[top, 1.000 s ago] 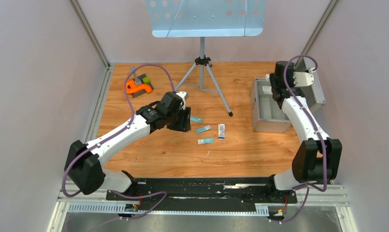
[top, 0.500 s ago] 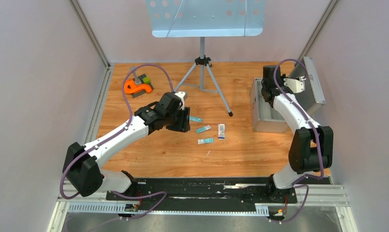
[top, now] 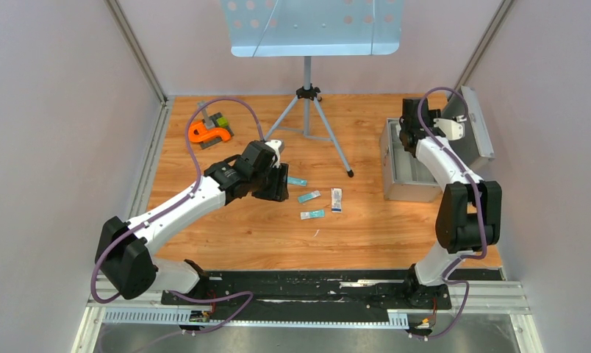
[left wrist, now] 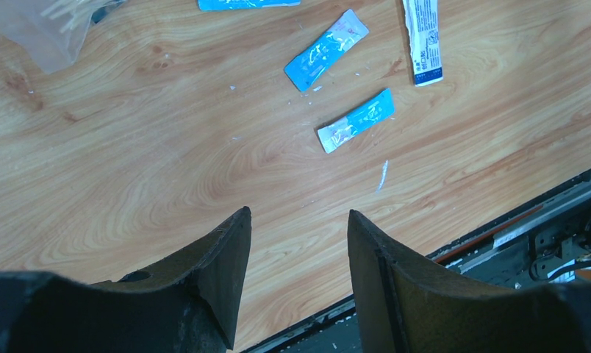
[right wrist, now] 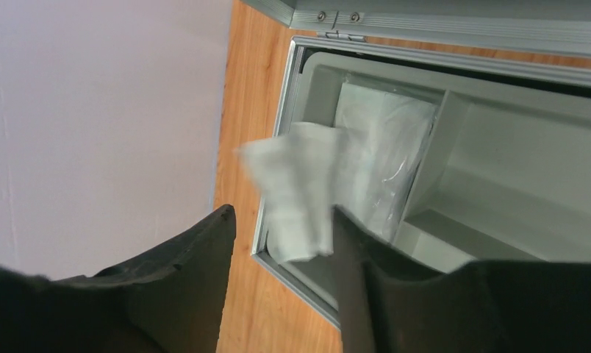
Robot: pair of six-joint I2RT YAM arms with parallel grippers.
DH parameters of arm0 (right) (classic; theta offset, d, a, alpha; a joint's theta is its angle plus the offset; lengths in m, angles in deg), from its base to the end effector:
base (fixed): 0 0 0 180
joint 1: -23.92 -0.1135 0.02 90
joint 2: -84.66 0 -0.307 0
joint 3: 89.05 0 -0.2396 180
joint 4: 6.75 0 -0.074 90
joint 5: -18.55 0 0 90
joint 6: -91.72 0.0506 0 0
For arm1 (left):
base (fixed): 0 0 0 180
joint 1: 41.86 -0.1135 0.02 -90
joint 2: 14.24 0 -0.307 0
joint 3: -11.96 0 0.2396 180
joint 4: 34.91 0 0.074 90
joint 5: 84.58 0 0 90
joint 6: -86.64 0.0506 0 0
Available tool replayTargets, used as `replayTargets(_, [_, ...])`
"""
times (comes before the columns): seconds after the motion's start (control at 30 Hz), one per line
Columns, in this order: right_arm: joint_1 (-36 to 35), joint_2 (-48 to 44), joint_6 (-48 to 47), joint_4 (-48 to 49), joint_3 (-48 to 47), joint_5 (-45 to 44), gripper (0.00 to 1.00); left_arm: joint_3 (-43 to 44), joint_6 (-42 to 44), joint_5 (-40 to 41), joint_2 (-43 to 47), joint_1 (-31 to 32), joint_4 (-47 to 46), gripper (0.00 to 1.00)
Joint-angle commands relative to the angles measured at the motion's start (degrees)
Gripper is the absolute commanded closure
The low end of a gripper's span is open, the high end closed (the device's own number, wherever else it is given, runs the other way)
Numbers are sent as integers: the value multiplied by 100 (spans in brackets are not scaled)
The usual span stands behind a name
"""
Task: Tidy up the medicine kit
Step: Place the medical item at the medicine box, then pick up the medical item at the center of the board.
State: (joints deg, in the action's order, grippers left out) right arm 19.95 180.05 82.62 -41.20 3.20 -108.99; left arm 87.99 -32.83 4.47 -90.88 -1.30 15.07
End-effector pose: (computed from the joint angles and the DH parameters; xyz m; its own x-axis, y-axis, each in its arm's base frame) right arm 0.3722 -0.0051 0.3108 0.2854 0.8046 -0.5206 0.7229 0.1759 0.6682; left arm 0.2029 -0.1747 0.3134 -0.8348 0.0670 -0.5464 0.2842 0.9025 -0.3235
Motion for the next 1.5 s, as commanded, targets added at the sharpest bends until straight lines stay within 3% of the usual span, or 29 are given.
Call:
replayTargets(0.0, [65, 166, -171, 61, -382, 75, 45, 48, 52, 77, 179, -12, -31, 41])
replayTargets(0.3, [44, -231, -492, 83, -278, 453, 42, 108, 77, 78, 130, -10, -15, 41])
replayTargets(0.57, [-386, -1105, -2539, 696, 224, 1361, 43, 152, 97, 152, 104, -8, -21, 41])
replayTargets(0.77, [-1274, -1847, -4169, 869, 1063, 2211, 43, 134, 43, 400, 214, -133, 69, 41])
replayTargets(0.93, [-2227, -2266, -4308, 565, 2013, 2229, 42, 36, -70, 504, 369, -431, 149, 41])
replayTargets(1.13, [-2930, -1982, -4030, 115, 2521, 2291, 41, -89, -223, 584, 575, -603, 93, 40])
replayTargets(1.47, [-3318, -103, -4562, -500, 1653, 2741, 42, -153, -336, 490, 584, -617, 45, 40])
